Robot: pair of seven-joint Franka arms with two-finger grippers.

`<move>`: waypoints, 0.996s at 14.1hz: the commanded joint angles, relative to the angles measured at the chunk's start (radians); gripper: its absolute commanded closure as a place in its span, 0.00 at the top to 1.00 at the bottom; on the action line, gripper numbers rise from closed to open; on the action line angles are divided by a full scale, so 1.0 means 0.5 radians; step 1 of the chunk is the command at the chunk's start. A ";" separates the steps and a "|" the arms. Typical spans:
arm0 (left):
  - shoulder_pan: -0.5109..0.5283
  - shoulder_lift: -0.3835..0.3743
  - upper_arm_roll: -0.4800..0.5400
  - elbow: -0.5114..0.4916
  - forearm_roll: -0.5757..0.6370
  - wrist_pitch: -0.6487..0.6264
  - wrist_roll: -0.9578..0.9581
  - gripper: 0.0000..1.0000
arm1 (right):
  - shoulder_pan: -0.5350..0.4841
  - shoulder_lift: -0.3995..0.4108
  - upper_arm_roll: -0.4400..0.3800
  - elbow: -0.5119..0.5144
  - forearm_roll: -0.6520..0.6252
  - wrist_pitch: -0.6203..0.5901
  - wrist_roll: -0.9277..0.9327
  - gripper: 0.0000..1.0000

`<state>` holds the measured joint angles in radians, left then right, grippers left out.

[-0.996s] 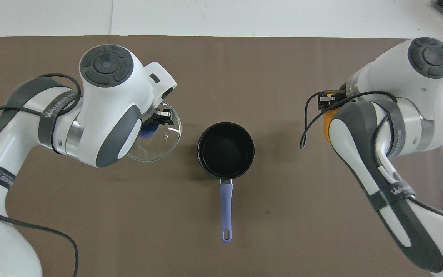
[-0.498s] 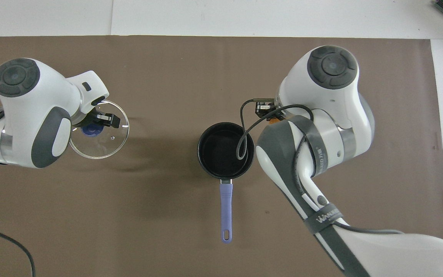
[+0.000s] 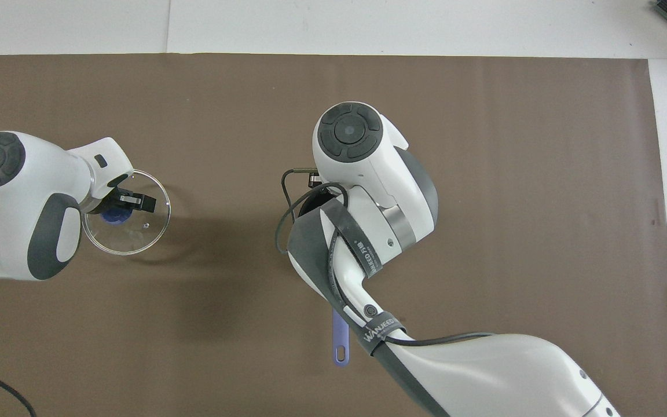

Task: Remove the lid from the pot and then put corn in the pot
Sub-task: 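Set the lid down with the left gripper while the right gripper lowers corn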

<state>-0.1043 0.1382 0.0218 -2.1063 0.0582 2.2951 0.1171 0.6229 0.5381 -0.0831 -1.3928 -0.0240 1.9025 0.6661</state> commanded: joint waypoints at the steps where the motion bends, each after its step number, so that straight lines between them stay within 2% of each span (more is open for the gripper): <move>1: 0.083 -0.102 -0.022 -0.217 -0.018 0.201 0.072 0.00 | -0.016 -0.045 0.016 -0.077 -0.026 0.060 0.027 0.00; 4: 0.141 -0.077 -0.025 -0.297 -0.021 0.309 0.088 0.00 | 0.033 -0.061 0.028 -0.230 -0.023 0.207 0.027 0.00; 6: 0.153 -0.059 -0.022 -0.306 -0.040 0.319 0.085 0.00 | 0.034 -0.070 0.031 -0.252 -0.019 0.223 0.018 0.00; 7: 0.153 -0.019 -0.022 -0.300 -0.128 0.322 0.085 0.00 | 0.034 -0.085 0.031 -0.279 -0.019 0.226 0.018 0.00; 8: 0.162 -0.007 -0.022 -0.294 -0.186 0.322 0.088 0.29 | 0.034 -0.103 0.031 -0.322 -0.019 0.254 0.009 0.00; 9: 0.166 0.006 -0.022 -0.279 -0.211 0.322 0.085 0.99 | 0.034 -0.131 0.037 -0.386 -0.019 0.302 0.005 0.00; 12: 0.169 0.055 -0.022 -0.147 -0.306 0.273 0.079 1.00 | 0.040 -0.205 0.040 -0.558 -0.019 0.413 0.002 0.00; 14: 0.150 0.040 -0.022 -0.059 -0.307 0.184 0.057 1.00 | 0.040 -0.205 0.049 -0.571 -0.010 0.438 -0.001 0.00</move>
<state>-0.0347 0.1449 0.0198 -2.1940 -0.0757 2.4325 0.1434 0.6489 0.4797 -0.0725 -1.6168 -0.0240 2.0885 0.6661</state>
